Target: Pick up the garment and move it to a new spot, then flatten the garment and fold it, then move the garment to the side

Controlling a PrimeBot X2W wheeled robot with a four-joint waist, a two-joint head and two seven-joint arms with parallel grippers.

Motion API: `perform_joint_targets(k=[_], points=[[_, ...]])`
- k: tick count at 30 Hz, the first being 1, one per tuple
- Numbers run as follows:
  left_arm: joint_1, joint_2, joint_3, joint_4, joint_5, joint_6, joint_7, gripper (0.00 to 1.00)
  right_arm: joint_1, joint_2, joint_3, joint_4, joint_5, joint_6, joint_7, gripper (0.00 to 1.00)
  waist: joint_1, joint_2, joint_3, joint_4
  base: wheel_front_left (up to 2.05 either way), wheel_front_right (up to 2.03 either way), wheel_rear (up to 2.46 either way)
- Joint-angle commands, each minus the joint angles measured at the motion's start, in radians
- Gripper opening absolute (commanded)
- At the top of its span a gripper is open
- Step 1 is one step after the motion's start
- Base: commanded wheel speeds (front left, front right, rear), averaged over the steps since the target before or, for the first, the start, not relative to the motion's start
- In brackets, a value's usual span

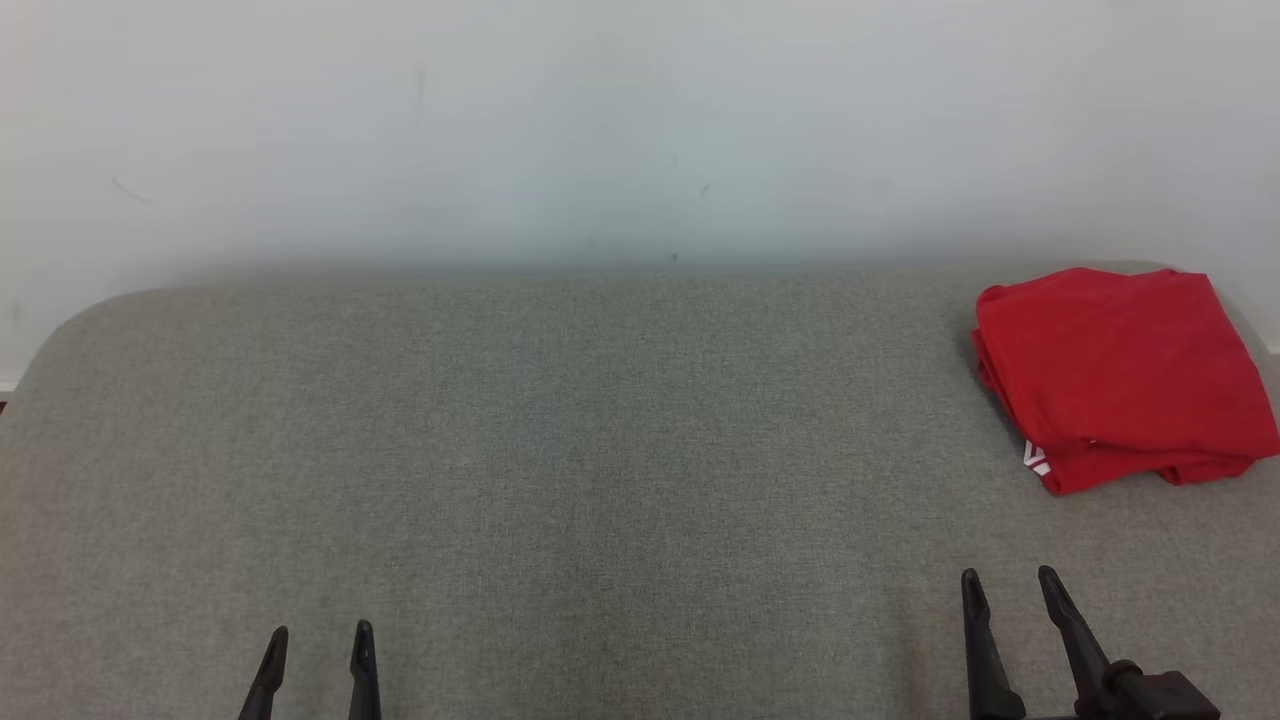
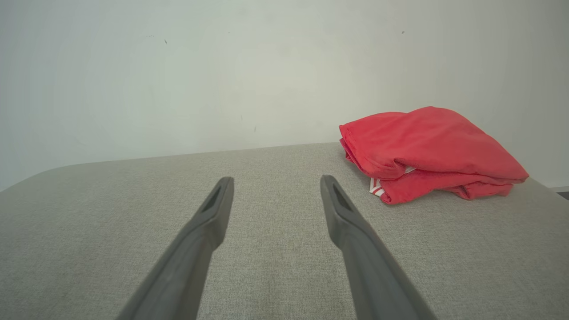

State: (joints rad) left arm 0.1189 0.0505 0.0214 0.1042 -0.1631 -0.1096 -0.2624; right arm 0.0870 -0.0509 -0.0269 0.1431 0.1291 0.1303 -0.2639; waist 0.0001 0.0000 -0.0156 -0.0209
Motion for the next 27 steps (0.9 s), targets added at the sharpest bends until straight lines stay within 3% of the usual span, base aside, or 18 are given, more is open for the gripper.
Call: perform_joint_targets(k=[1,27], points=[[0.003,0.0,0.003,0.001,-0.005,-0.002,-0.002,1.0,0.015,0.002,0.0,-0.001,0.004,0.0,0.0,1.0,-0.0001,0.0,0.001,-0.001,0.0,0.0,0.0],[-0.009,0.0,0.014,0.008,-0.016,-0.011,-0.002,1.0,0.011,0.002,0.003,0.006,0.006,0.0,0.0,1.0,-0.0001,0.0,0.009,-0.004,0.0,0.0,0.0]])
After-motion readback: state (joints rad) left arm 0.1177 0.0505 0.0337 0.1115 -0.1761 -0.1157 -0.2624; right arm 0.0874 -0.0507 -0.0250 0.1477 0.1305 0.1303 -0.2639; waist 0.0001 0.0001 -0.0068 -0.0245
